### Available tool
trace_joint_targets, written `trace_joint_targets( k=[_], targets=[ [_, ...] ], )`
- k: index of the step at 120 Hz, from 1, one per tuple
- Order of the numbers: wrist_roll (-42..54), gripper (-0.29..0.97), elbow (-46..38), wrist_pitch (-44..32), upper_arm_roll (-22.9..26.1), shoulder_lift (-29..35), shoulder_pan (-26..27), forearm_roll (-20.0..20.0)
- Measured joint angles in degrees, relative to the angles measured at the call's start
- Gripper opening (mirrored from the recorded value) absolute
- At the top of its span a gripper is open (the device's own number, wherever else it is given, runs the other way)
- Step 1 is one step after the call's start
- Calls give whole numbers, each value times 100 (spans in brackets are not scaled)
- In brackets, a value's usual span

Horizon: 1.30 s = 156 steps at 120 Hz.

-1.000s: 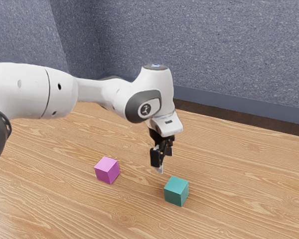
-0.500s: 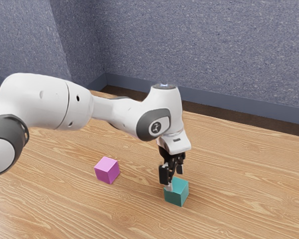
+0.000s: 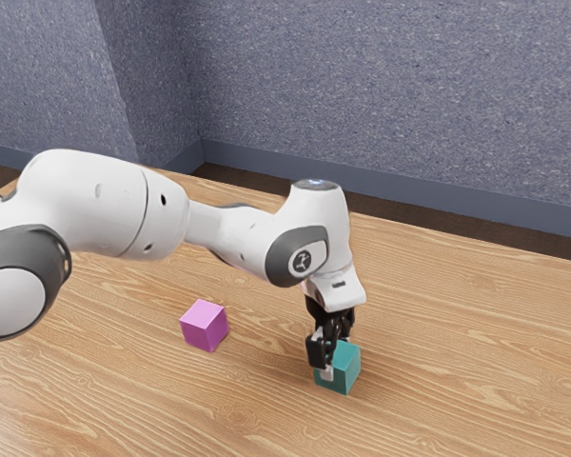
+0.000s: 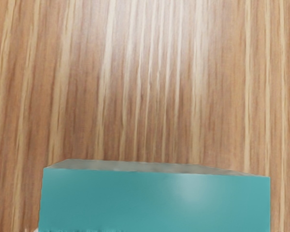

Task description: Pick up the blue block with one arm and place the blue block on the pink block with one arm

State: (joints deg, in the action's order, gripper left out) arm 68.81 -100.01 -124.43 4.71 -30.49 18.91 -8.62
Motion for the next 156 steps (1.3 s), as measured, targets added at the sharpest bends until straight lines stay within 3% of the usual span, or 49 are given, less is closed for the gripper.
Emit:
trace_joint_targets(
  k=[28, 87, 111, 156],
  targets=[
    [21, 27, -142, -64, -13, 223, -52, 84],
    [93, 21, -1377, 181, -19, 1960, -646, 142],
    [277, 34, -1558, 473, -32, 2285, -1156, 220],
    [609, 37, -1927, 734, -289, 2781, -1401, 680]
  ],
)
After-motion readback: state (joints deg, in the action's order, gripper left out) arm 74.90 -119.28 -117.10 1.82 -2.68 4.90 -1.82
